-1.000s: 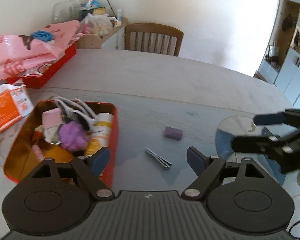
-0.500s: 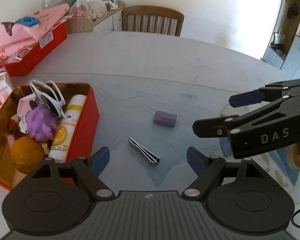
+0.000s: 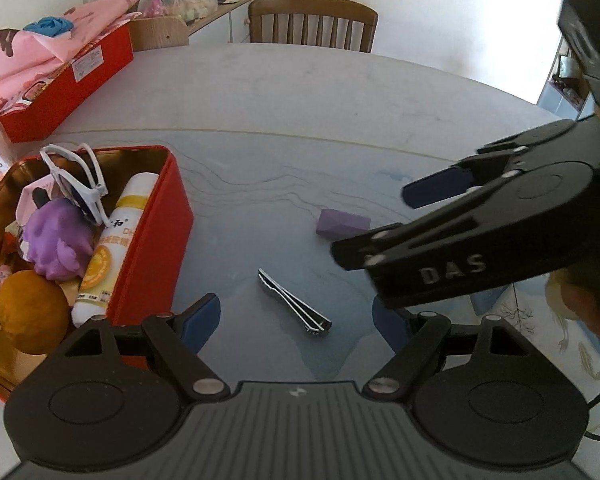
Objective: Organize rigid objects
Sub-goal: 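Grasp the silver nail clipper with the left tool while the right tool grasps the purple eraser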
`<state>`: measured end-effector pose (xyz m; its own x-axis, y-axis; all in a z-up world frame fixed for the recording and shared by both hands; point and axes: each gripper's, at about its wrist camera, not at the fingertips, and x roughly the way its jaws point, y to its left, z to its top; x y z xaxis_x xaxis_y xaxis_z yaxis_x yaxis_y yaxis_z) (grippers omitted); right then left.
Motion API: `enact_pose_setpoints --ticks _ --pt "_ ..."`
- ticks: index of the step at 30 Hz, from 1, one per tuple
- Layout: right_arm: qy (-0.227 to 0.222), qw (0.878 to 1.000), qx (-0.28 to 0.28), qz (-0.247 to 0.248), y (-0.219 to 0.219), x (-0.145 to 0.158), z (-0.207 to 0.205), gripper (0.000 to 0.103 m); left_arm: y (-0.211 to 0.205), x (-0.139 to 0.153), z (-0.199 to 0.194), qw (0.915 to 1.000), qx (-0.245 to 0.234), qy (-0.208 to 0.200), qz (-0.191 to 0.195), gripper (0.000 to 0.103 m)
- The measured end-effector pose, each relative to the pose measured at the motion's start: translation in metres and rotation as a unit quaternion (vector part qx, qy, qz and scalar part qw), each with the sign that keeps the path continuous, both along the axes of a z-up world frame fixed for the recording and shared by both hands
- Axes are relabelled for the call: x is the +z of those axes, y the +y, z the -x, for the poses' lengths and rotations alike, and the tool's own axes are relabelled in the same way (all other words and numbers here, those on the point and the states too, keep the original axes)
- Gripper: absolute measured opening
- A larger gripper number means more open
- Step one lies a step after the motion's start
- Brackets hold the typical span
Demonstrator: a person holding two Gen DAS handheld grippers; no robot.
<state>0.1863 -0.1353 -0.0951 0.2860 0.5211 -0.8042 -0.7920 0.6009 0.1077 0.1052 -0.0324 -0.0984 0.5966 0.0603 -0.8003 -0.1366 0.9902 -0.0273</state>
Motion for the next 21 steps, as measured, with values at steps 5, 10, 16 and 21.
enact_pose_setpoints --ticks 5,10,16,21 --pt "-0.002 1.0 0.011 0.006 0.008 -0.005 -0.004 0.065 -0.002 -0.006 -0.004 0.9999 -0.005 0.009 -0.002 0.07" --pt "-0.003 1.0 0.016 0.015 0.013 -0.012 -0.006 0.052 -0.007 -0.01 -0.008 0.9996 -0.022 0.012 -0.01 0.053" --pt "-0.022 0.999 0.026 0.023 0.018 -0.013 -0.003 0.038 -0.006 -0.009 -0.011 0.9996 -0.023 0.009 -0.016 0.03" --pt "-0.036 0.998 0.028 0.03 0.016 -0.013 0.002 0.02 0.001 -0.008 -0.009 0.9998 -0.013 0.011 -0.011 0.016"
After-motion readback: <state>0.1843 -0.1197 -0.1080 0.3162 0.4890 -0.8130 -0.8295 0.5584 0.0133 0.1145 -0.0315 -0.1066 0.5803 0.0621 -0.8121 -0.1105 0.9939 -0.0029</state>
